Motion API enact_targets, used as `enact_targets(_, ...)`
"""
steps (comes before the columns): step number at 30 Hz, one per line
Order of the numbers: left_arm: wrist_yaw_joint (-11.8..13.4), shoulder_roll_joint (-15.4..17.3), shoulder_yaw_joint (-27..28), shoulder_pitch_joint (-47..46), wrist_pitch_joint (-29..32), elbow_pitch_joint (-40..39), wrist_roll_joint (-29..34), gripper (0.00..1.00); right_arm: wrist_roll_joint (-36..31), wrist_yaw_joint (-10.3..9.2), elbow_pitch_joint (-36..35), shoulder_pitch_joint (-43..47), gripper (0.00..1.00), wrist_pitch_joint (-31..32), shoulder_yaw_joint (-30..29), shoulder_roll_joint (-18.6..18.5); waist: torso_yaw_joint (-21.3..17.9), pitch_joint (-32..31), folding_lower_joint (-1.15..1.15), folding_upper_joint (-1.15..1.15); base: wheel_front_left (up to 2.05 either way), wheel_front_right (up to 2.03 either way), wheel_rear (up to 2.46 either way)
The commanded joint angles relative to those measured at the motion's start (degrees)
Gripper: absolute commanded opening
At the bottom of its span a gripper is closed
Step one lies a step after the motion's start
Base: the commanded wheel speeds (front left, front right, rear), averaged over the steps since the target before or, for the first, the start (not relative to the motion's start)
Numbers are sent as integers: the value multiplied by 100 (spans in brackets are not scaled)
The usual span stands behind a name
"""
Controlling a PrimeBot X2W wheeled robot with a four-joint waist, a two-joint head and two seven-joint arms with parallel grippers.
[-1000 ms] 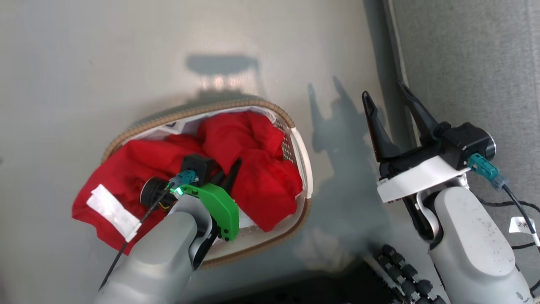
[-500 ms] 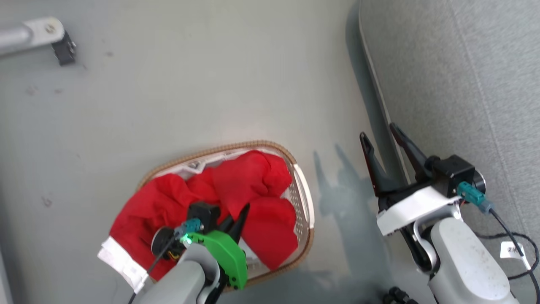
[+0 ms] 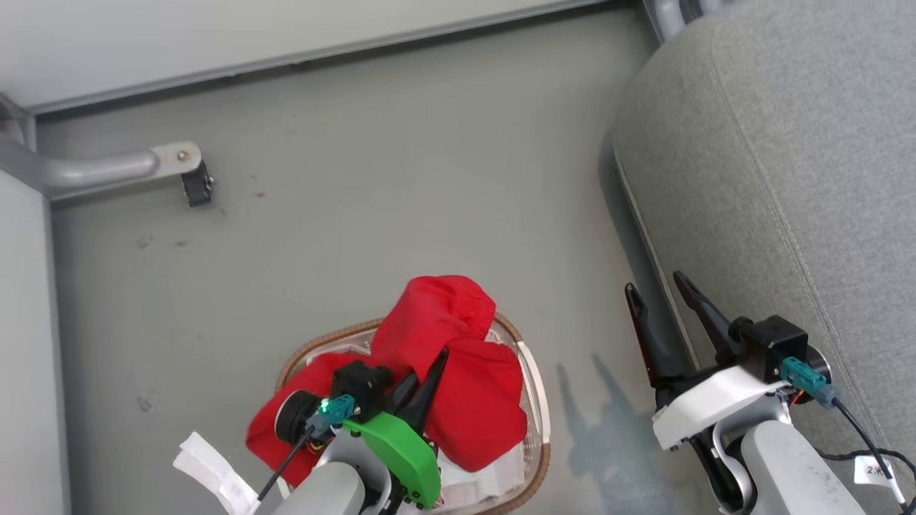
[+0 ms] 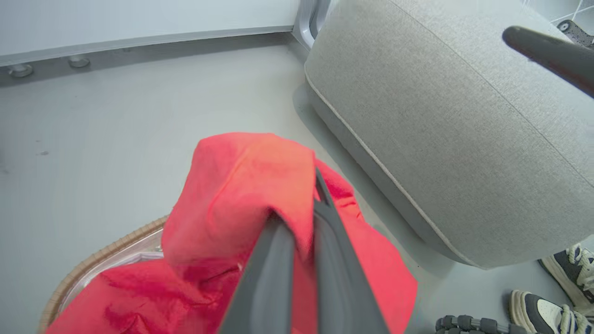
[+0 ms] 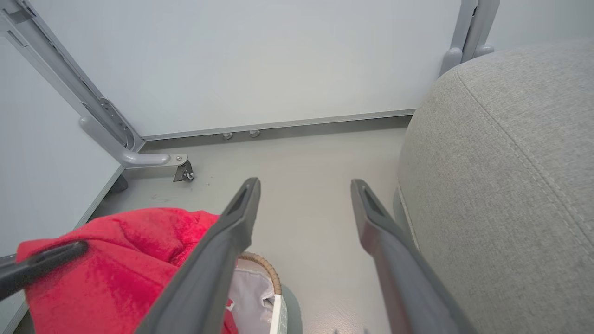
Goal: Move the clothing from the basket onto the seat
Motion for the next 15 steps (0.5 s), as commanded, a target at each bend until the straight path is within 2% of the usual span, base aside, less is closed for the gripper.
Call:
enact_targets(1, -19, -10, 71, 118, -2, -106, 82, 0, 30, -2, 21, 114, 100, -28, -17, -14, 179, -394, 0, 0, 0, 0, 0)
enact_targets(15, -19, -115, 889, 422, -3, -1449, 692, 0, 47, -2, 184, 552, 100, -28, 134, 63, 246, -1190, 0, 0, 0, 0, 0)
